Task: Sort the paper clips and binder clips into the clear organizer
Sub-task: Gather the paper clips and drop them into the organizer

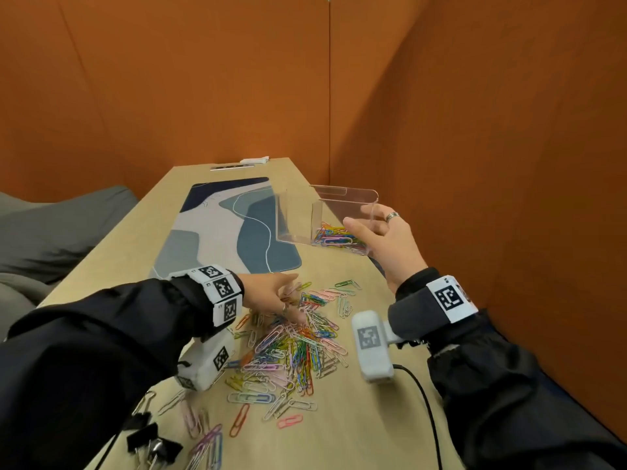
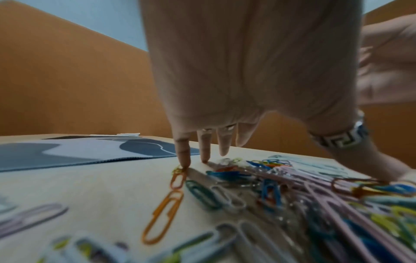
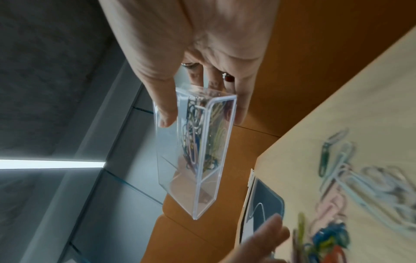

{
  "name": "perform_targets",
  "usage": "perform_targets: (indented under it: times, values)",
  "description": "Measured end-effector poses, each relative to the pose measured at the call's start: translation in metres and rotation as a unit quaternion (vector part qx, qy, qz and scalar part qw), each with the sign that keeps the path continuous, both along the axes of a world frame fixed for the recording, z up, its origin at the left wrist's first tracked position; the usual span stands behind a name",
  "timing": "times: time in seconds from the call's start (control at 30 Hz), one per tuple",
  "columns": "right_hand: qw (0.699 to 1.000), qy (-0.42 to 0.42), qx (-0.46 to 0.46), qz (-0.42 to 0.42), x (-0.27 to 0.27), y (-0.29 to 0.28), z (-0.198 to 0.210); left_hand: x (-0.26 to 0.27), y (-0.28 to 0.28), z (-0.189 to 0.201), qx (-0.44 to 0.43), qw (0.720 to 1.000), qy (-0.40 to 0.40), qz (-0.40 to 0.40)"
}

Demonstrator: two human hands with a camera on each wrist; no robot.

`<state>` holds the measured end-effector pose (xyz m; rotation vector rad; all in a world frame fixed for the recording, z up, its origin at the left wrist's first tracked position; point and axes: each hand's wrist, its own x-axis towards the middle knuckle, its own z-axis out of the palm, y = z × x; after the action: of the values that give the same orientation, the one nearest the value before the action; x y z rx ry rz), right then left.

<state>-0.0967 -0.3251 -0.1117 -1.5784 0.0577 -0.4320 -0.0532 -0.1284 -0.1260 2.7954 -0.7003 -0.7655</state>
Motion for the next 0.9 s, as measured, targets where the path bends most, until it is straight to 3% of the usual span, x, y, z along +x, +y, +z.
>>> perform_targets:
  times: [0.17,0.47,0.9]
  values:
    - [1.0,0.017,0.006,-0.01,0.003,0.0,-0.02,0.002,-0.008,-0.002,0.028,0.995,-0.037,-0.09]
    - [1.0,0.008,-0.018,-0.003,0.002,0.001,-0.023,-0.001,-0.009,-0.007,-0.004,0.986,-0.069,-0.151]
    - [0.998,0.037,-0.035,0.022,0.0,0.004,-0.03,0.004,0.007,-0.01,0.014,0.988,-0.083,-0.13]
